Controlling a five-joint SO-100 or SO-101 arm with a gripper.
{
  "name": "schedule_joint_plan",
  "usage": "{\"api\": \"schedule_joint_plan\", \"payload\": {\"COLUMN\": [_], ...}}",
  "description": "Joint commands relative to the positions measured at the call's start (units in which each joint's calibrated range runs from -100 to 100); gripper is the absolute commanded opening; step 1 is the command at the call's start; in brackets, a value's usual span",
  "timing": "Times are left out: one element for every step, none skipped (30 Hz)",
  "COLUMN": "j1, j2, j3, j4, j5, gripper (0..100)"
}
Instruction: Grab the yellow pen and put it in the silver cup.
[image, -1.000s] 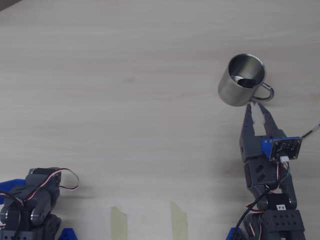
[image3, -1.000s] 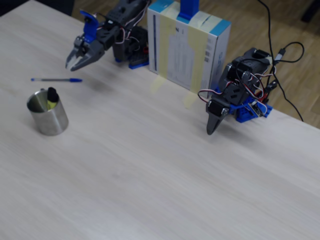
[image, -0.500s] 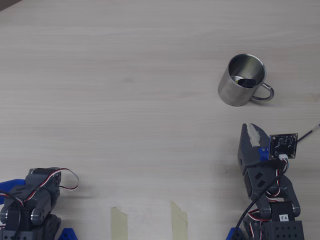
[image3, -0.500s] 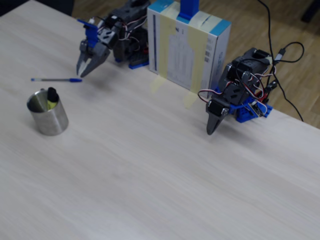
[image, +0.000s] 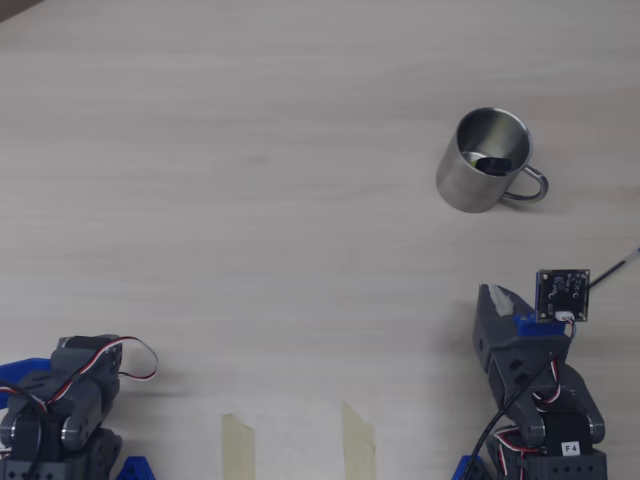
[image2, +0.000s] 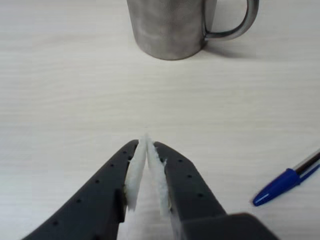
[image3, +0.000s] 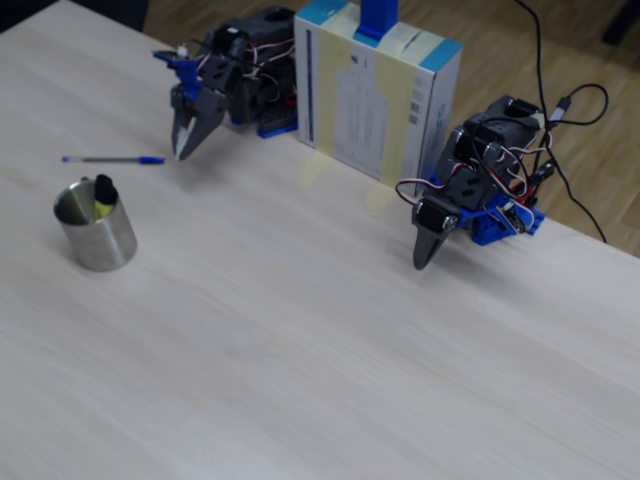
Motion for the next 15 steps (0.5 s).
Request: {"api": "schedule_joint_plan", "payload": {"j1": [-0.5,-0.5,-0.5,-0.5,-0.5,-0.5,-0.5,-0.5,-0.5,-0.5,-0.5,-0.5,-0.5,-0.5,-0.5], "j2": [-2.1,-2.0,-2.0,-2.0,-2.0,-2.1,-2.1,-2.2,-2.2,-2.2,-2.2,-2.3,-2.3,-2.3,-2.3], "j3": [0.7,0.7,0.7,0.7,0.8,0.8,0.8,0.8,0.8,0.8,0.8,0.8,0.8,0.8,0.8], "j4": [4.9,5.6,6.3,7.1,8.0,8.8,9.8,10.8,12.3,13.9,15.2,16.3,17.0,17.7,18.4], "j5": [-1.7,-1.8,-2.0,-2.1,-2.2,-2.2,-2.4,-3.2,-3.9,-4.3,-4.4,-4.5,-4.6,-4.6,-4.6], "gripper": [3,3,3,3,3,3,3,3,3,3,3,3,3,3,3]}}
